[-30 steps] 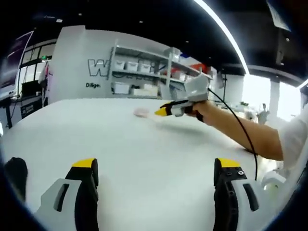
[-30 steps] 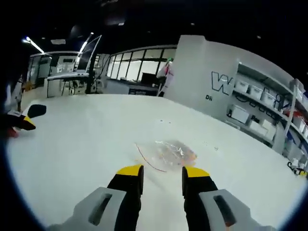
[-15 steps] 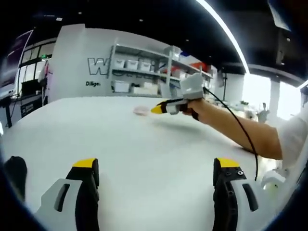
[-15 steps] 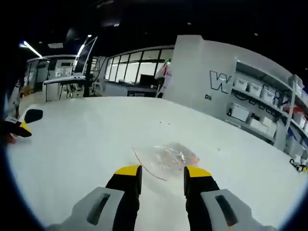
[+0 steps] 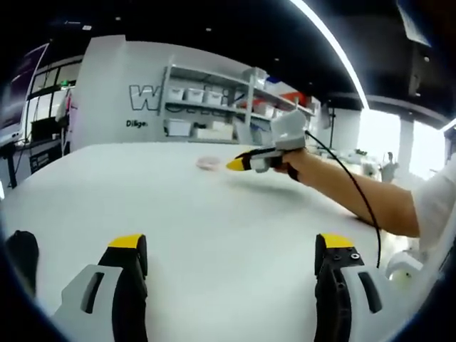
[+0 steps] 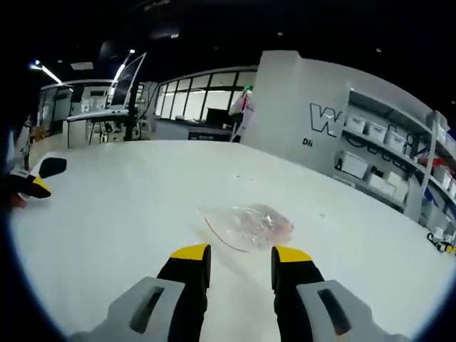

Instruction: Open the resealable bag by pulling the two sides of the seal apart until the entire bag opening is separated and visibly accessible.

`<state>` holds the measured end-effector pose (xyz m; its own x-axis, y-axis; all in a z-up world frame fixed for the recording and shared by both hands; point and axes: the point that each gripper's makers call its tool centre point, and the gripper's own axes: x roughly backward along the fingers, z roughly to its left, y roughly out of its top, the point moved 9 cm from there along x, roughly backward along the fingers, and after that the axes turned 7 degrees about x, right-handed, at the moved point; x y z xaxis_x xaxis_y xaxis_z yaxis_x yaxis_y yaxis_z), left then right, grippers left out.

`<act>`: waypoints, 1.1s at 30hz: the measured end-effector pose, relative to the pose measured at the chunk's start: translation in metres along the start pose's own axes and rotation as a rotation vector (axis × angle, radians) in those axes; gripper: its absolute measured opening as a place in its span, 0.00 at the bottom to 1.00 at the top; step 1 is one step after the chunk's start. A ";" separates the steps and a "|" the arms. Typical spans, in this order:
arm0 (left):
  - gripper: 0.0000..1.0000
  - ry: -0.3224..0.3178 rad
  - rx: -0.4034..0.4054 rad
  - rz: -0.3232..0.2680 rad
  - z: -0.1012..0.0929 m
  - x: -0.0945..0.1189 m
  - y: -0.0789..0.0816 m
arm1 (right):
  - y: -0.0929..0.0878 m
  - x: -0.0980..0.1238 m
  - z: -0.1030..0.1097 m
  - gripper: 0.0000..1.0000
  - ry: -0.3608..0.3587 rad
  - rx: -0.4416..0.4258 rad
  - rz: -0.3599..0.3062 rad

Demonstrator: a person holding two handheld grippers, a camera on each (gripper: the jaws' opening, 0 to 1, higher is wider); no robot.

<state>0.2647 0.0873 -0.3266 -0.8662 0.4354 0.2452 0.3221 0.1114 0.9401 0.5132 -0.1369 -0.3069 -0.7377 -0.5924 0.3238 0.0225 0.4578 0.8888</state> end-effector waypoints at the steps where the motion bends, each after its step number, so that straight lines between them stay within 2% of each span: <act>1: 0.97 0.000 0.000 -0.002 0.000 0.000 0.000 | 0.000 0.003 0.002 0.32 0.000 -0.004 -0.002; 33: 0.97 -0.004 0.004 -0.001 -0.001 0.000 -0.001 | 0.004 0.051 0.035 0.30 -0.009 -0.024 -0.062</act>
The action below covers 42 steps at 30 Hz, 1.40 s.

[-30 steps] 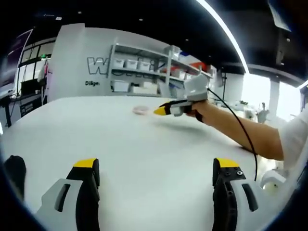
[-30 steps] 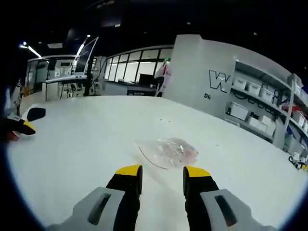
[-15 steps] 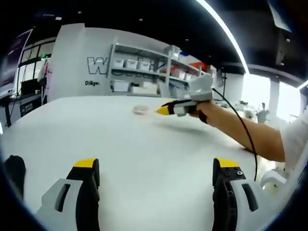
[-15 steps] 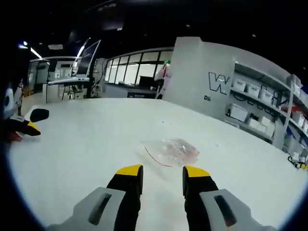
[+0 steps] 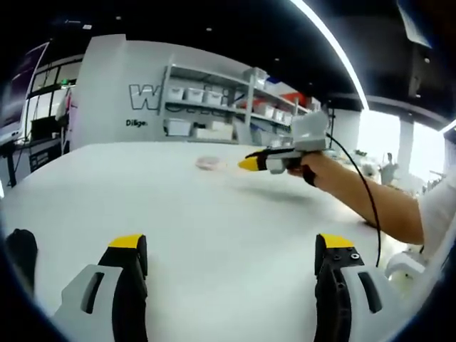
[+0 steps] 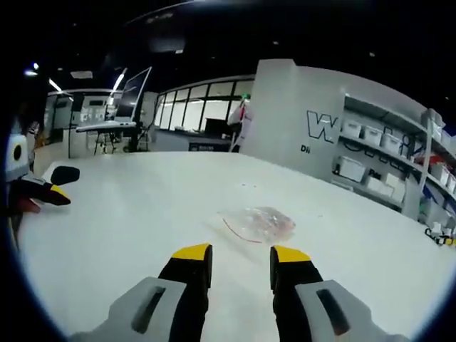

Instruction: Open the resealable bag by pulling the two sides of the seal apart until the entire bag opening is separated and visibly accessible.

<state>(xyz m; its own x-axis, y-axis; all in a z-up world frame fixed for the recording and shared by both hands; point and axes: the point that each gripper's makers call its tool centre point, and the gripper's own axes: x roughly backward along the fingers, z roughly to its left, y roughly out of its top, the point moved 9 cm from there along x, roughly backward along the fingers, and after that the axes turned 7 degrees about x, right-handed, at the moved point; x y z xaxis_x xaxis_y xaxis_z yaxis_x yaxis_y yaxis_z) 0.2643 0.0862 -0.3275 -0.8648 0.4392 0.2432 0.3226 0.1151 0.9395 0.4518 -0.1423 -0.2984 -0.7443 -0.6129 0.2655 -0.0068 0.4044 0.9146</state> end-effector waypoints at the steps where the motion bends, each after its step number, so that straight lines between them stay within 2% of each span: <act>1: 0.97 0.000 0.001 0.001 0.000 0.000 0.000 | 0.000 0.001 0.001 0.30 0.001 -0.001 -0.003; 9: 0.97 0.006 0.000 -0.003 0.000 0.000 -0.001 | 0.001 0.013 0.011 0.30 0.001 -0.008 -0.025; 18: 0.97 0.008 -0.003 -0.003 0.001 -0.001 -0.001 | -0.003 0.010 0.001 0.30 -0.015 -0.025 -0.034; 26: 0.97 0.009 -0.002 -0.002 0.001 0.000 -0.001 | 0.000 0.007 -0.010 0.38 -0.035 -0.032 -0.051; 33: 0.97 0.009 -0.001 -0.002 0.000 0.001 -0.001 | -0.002 0.009 -0.011 0.41 -0.036 -0.041 -0.047; 37: 0.97 0.009 0.000 -0.002 0.000 0.002 0.000 | -0.002 0.013 -0.009 0.48 -0.051 -0.045 -0.054; 42: 0.96 0.010 0.000 -0.001 -0.001 0.002 0.000 | -0.003 0.016 -0.008 0.49 -0.052 -0.045 -0.056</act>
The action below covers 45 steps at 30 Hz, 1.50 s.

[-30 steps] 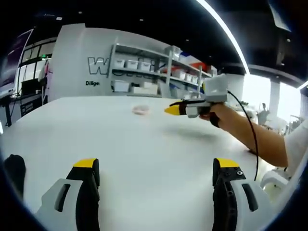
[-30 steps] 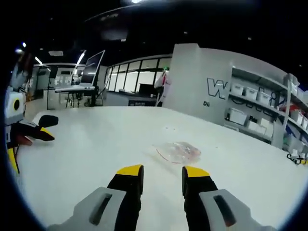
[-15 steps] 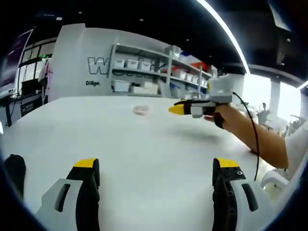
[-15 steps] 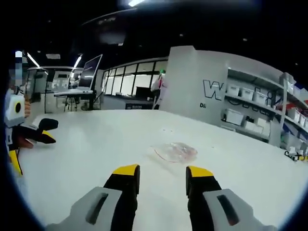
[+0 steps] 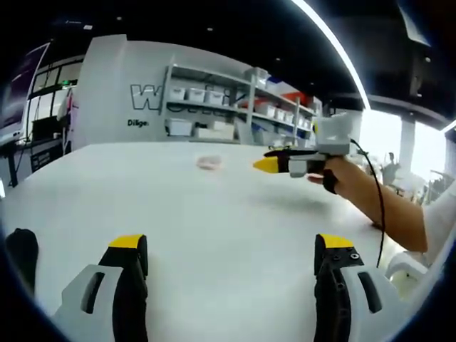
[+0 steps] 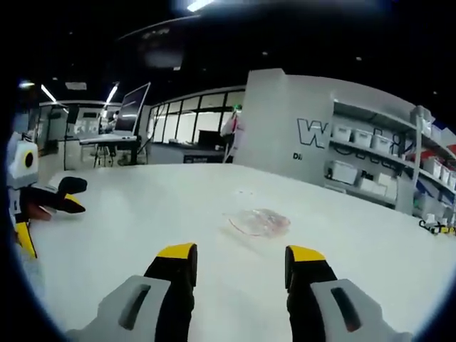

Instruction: Open the resealable bag by pulling the two sides of the seal apart until the entire bag opening is separated and visibly accessible.

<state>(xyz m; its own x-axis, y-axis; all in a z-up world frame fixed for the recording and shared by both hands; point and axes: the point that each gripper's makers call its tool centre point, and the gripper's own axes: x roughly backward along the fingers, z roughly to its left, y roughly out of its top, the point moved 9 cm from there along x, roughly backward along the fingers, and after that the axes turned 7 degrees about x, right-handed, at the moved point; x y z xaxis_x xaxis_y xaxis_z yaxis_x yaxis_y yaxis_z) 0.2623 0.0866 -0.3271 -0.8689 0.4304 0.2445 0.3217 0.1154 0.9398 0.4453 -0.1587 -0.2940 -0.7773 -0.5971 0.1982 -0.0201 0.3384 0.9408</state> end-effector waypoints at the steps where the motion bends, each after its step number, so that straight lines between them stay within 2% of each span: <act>1: 0.96 0.001 -0.001 0.000 0.000 0.000 0.000 | 0.000 0.000 0.000 0.51 -0.001 -0.001 0.001; 2: 0.96 0.000 -0.001 0.001 0.000 0.000 0.000 | 0.000 0.001 0.000 0.55 -0.003 -0.006 0.002; 3: 0.96 0.001 0.001 0.001 0.000 0.000 0.000 | 0.000 0.001 -0.001 0.64 -0.025 -0.020 -0.005; 4: 0.96 0.001 0.000 0.000 0.000 0.000 0.000 | 0.001 0.001 0.000 0.77 -0.035 -0.020 -0.016; 5: 0.96 0.000 0.001 -0.001 0.000 0.000 0.001 | 0.001 0.001 0.000 0.83 -0.042 -0.021 -0.016; 9: 0.96 0.000 0.002 -0.001 0.000 0.000 0.001 | 0.001 0.008 0.002 0.88 -0.067 -0.018 -0.024; 11: 0.96 0.000 0.002 -0.002 0.000 0.001 0.001 | 0.001 0.009 0.002 0.98 -0.082 -0.024 -0.032; 12: 0.96 0.001 0.002 -0.001 0.000 0.001 0.001 | 0.000 0.010 0.003 0.99 -0.087 -0.025 -0.031; 27: 0.96 0.001 0.002 -0.004 0.000 0.000 0.002 | -0.005 0.015 0.007 0.99 -0.077 -0.038 -0.018; 45: 0.96 0.002 0.000 -0.003 0.001 -0.001 0.002 | -0.007 0.045 0.019 0.97 -0.088 -0.064 -0.049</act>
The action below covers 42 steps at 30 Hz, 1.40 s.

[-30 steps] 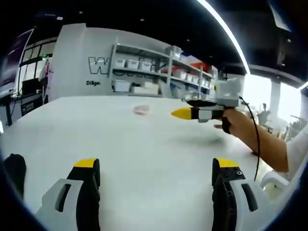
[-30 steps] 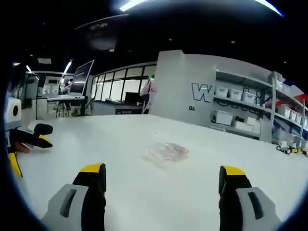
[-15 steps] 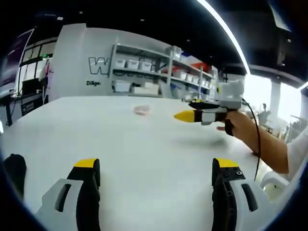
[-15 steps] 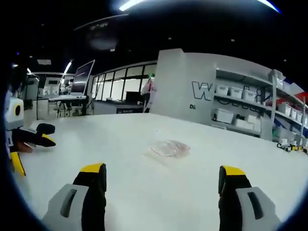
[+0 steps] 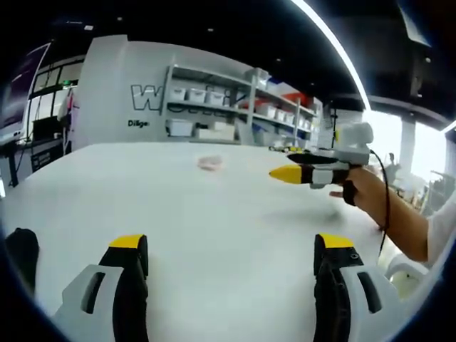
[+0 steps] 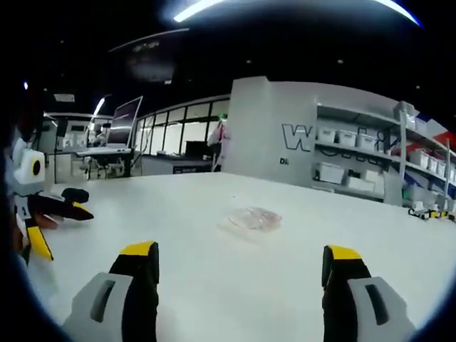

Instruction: Open the resealable bag by pulling the two sides of the seal apart until the entire bag opening is separated and visibly accessible.

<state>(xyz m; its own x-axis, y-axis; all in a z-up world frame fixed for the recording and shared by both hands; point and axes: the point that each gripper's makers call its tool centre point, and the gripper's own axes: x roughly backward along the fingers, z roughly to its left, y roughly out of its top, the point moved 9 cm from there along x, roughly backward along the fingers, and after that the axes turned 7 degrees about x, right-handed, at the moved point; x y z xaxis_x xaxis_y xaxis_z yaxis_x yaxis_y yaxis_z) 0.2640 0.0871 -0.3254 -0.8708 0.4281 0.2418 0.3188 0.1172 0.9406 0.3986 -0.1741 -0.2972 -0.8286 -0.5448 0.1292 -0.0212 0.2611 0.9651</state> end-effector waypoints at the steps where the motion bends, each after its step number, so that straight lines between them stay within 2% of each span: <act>1: 0.96 0.000 -0.001 0.001 0.000 0.000 0.000 | 0.000 0.002 0.000 0.96 -0.004 0.001 0.003; 8: 0.97 0.001 0.001 -0.004 0.000 0.000 0.000 | -0.002 0.014 0.003 0.96 -0.017 -0.017 -0.013; 22: 0.97 -0.001 -0.001 -0.002 -0.002 0.001 0.000 | -0.014 0.032 0.009 0.94 -0.019 -0.053 -0.001; 32: 0.97 0.005 0.000 -0.006 -0.001 0.001 0.001 | -0.013 0.043 0.017 0.92 -0.020 -0.051 -0.009; 42: 0.97 0.004 -0.001 -0.009 -0.004 0.003 0.000 | -0.019 0.068 0.023 0.90 -0.070 -0.035 0.010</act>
<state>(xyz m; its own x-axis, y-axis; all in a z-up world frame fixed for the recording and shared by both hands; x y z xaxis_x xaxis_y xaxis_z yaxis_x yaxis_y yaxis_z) 0.2598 0.0853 -0.3234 -0.8750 0.4237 0.2342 0.3106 0.1201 0.9429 0.3302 -0.1979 -0.3116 -0.8656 -0.4852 0.1237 0.0056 0.2376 0.9713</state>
